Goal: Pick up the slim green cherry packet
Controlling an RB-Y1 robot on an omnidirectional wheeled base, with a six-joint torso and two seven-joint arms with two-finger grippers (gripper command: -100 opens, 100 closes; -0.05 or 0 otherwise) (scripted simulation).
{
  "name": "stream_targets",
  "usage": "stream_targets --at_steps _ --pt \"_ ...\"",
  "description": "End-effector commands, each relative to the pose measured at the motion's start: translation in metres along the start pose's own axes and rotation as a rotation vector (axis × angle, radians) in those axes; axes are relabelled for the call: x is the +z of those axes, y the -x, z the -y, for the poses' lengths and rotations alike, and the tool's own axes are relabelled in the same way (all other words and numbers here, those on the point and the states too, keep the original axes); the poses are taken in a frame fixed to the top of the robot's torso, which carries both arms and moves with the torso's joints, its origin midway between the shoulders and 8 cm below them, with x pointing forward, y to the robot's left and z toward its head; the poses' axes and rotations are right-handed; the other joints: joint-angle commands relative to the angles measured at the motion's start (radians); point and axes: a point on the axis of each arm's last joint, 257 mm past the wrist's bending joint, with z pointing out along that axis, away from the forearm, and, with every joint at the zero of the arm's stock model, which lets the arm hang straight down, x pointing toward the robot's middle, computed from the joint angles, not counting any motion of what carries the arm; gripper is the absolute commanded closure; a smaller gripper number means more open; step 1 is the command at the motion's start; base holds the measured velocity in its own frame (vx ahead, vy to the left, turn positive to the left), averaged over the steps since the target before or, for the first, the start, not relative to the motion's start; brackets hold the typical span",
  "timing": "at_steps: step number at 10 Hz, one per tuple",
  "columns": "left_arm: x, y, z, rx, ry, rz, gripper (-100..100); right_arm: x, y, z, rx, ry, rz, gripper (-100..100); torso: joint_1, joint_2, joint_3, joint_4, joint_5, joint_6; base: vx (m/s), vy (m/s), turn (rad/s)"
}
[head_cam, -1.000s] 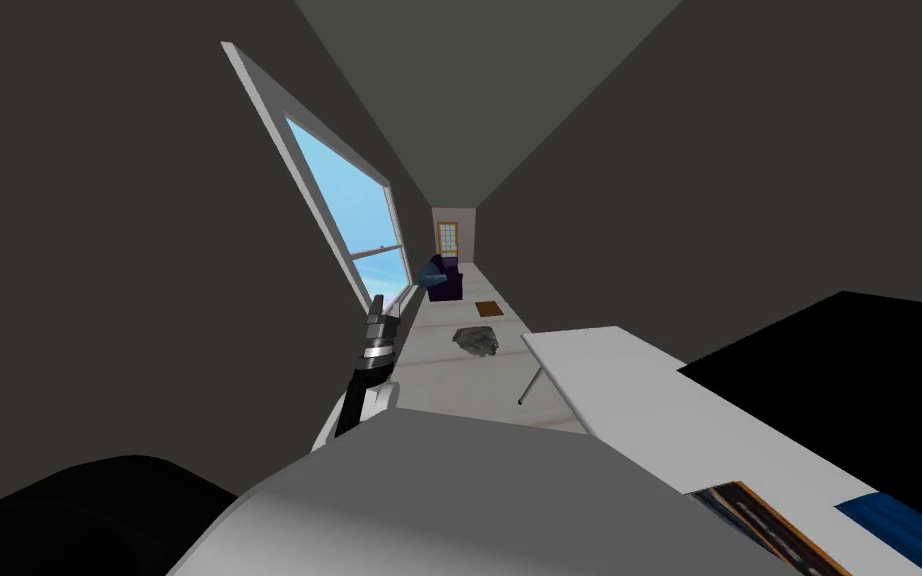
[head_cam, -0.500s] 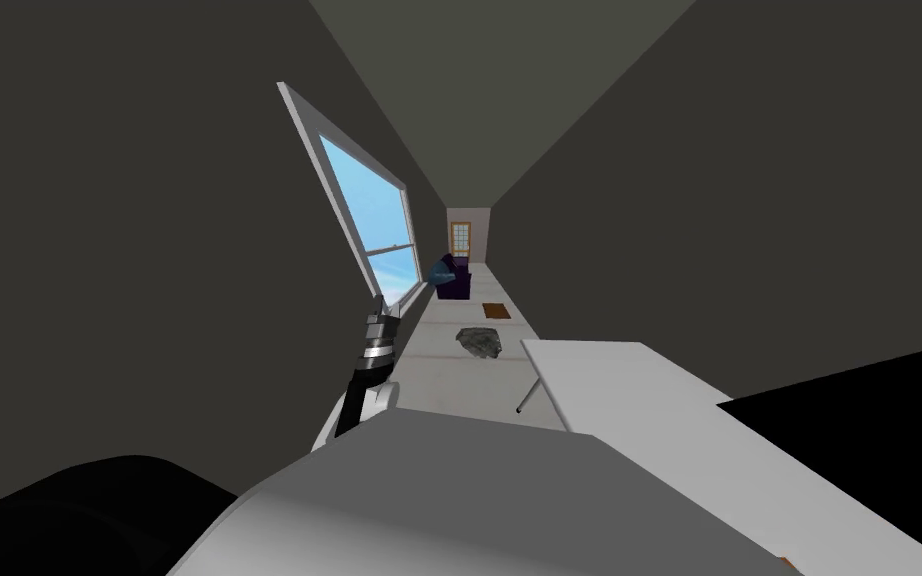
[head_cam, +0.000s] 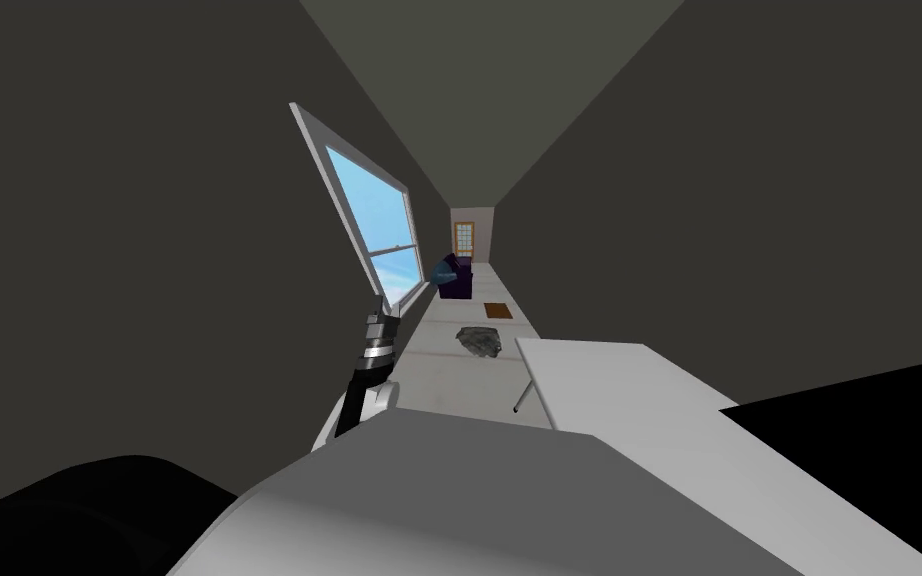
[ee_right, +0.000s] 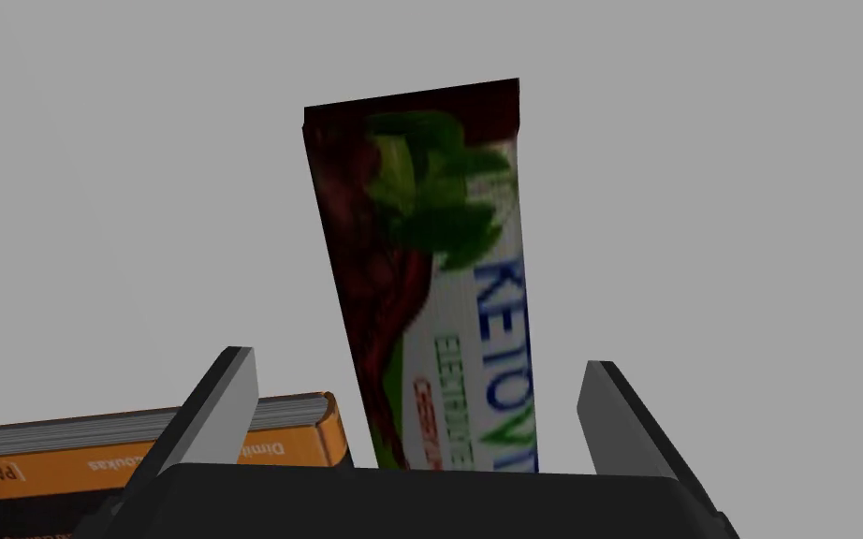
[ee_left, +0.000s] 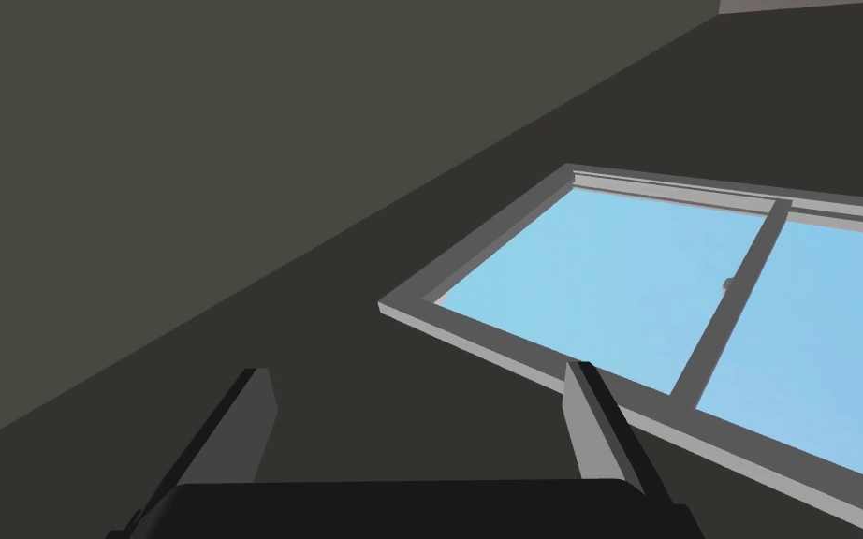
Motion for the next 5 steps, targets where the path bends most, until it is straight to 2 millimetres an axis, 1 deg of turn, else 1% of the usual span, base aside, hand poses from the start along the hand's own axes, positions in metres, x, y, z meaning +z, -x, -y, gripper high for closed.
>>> stream_targets --at_steps 1,2,3,4,5 --pt "0.0 0.0 0.0 0.0 0.0 0.0 0 0.0072 0.0009 -0.0002 0.004 -0.001 -0.006 -100 0.0 0.0 0.0 0.0 0.0 0.0 -0.036 -0.014 0.047" --pt "0.0 0.0 0.0 0.0 0.0 0.0 0 0.0161 0.005 0.0 0.01 -0.003 -0.007 -100 0.001 0.0 0.0 0.0 0.0 0.0 -0.045 -0.013 0.054" --pt "0.0 0.0 0.0 0.0 0.0 0.0 0 0.012 0.0015 -0.0006 0.006 -0.002 -0.008 -100 0.001 0.001 0.001 0.0 0.0 0.0 -0.023 -0.006 0.013" --pt "0.0 0.0 0.0 0.0 0.0 0.0 0 0.0126 0.0017 -0.0006 0.007 -0.002 -0.007 100 0.001 0.0 0.0 0.0 0.001 0.0 0.0 0.0 0.0" --pt "0.0 0.0 0.0 0.0 0.0 0.0 0 0.0124 0.0017 -0.0014 0.007 0.0 -0.007 100 0.002 -0.001 -0.001 0.0 0.001 0.0 -0.002 0.0 0.011"
